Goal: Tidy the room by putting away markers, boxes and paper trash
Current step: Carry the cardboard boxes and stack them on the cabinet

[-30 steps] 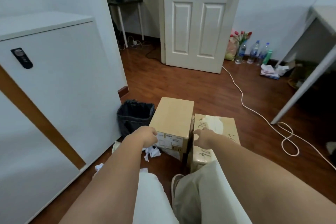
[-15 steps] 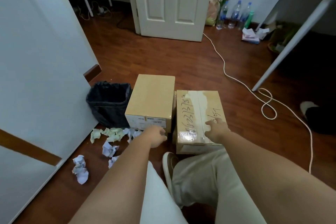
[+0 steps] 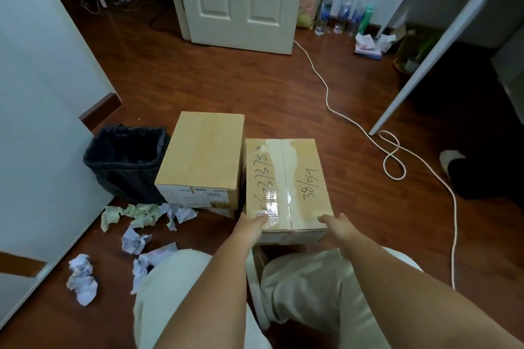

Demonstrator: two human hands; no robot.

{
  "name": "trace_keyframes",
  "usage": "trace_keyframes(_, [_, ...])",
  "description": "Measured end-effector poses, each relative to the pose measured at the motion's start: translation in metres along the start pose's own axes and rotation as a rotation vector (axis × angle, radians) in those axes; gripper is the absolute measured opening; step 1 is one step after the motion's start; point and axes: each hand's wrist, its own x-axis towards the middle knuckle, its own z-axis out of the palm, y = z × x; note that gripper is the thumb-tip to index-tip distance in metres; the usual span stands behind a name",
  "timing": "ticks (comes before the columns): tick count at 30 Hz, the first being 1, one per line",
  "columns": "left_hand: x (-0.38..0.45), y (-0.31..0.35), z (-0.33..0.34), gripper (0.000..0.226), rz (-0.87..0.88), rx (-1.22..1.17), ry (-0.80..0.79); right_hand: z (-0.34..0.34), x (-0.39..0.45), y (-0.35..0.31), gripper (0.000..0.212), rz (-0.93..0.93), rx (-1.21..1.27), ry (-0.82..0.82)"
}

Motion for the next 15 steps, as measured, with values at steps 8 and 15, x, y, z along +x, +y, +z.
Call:
trace_keyframes(8, [0.012,0.008,-0.016,0.068,0.124,-0.171,0.217,0.008,0.012,0.003,0.062,-0.065,0.05,0.102])
trace_keyframes(15, [-0.011,0.033,-0.023,0.055,0.222,-0.544,0.035,0.008,-0.016,-0.019,0.057,-0.088,0.407,0.079])
